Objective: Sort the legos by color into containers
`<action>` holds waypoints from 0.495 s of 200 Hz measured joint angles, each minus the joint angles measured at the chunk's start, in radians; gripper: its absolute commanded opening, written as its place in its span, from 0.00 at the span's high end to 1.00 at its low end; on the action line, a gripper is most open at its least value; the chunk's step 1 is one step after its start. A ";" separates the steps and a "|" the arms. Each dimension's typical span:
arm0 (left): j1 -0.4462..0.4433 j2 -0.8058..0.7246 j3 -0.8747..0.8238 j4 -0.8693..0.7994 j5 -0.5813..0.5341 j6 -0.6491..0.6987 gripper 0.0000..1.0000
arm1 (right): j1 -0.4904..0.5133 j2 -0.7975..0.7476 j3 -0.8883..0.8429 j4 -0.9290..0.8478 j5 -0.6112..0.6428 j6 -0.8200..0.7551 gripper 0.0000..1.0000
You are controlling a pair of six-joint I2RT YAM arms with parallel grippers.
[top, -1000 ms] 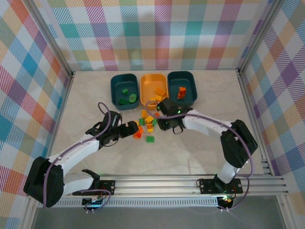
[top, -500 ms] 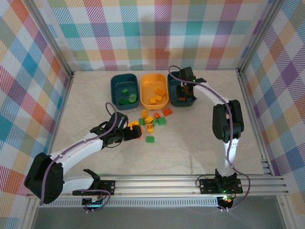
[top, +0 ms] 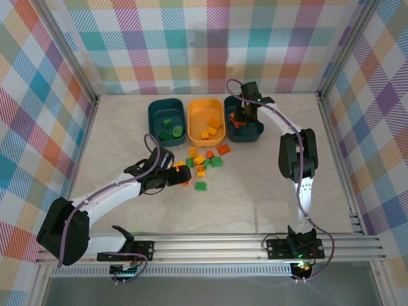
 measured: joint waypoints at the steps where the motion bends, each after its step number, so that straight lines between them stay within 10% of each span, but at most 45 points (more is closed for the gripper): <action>1: 0.000 0.000 0.000 0.000 0.000 0.000 0.07 | 0.000 0.000 0.000 0.000 0.000 0.001 0.50; 99: -0.032 0.024 0.035 -0.007 0.004 0.001 0.12 | 0.013 -0.200 -0.242 0.037 -0.013 0.005 0.44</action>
